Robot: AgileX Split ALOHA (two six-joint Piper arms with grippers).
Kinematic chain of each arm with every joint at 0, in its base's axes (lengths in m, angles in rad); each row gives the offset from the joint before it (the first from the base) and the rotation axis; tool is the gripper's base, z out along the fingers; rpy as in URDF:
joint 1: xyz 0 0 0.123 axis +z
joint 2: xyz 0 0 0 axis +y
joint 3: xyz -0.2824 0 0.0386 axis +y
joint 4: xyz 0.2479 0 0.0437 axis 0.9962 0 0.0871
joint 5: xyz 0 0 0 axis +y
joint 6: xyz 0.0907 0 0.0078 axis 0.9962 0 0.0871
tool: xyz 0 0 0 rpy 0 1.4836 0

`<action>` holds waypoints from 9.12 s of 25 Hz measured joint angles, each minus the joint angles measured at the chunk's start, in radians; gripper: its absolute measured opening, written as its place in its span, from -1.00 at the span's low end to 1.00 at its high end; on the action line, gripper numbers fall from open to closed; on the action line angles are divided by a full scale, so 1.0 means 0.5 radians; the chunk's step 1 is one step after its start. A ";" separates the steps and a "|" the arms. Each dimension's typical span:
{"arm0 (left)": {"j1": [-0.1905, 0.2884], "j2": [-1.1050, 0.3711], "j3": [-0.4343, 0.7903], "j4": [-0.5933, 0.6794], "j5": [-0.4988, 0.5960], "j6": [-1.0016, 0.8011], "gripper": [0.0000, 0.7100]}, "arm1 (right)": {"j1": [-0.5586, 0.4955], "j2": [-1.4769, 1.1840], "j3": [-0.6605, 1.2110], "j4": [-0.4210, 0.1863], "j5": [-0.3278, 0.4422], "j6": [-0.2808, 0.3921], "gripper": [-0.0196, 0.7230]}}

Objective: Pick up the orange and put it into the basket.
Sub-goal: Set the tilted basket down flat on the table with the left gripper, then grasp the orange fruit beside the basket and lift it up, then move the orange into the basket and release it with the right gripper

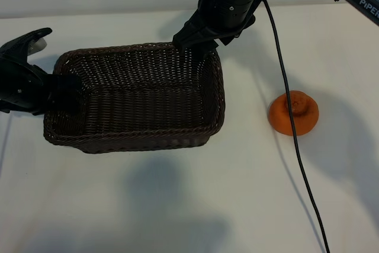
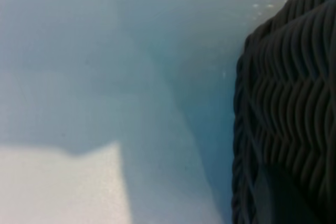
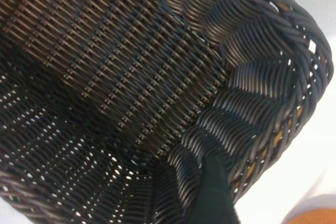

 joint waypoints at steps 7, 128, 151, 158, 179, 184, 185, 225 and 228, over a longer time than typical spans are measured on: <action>0.000 0.000 0.000 -0.023 -0.031 -0.004 -0.57 | 0.000 0.000 0.000 0.002 0.000 0.000 0.47; 0.000 -0.764 -0.044 0.372 0.272 -0.374 0.66 | -0.545 -0.276 1.275 -0.167 -0.599 0.280 0.47; 0.000 -0.764 -0.044 0.372 0.272 -0.376 0.66 | -0.538 -0.323 1.314 0.006 -0.634 0.187 0.47; 0.000 -0.764 -0.044 0.368 0.272 -0.379 0.66 | -0.530 -0.301 1.315 0.041 -0.660 0.156 0.47; 0.000 -0.764 -0.044 0.244 0.213 -0.356 0.66 | -0.530 -0.258 1.515 0.072 -0.822 0.113 -0.70; 0.000 -0.764 -0.044 0.105 0.181 -0.266 0.66 | -0.530 -0.258 1.515 0.079 -0.822 0.113 -0.70; 0.000 -0.764 -0.044 0.075 0.171 -0.246 0.66 | -0.530 -0.258 1.515 0.081 -0.822 0.113 -0.70; 0.000 -0.713 -0.044 0.005 0.157 -0.177 0.66 | -0.409 -0.840 1.214 0.933 -0.804 -0.534 -0.77; 0.000 -0.713 -0.044 0.005 0.157 -0.177 0.66 | -0.287 -0.840 1.124 0.939 -0.816 -0.586 -0.77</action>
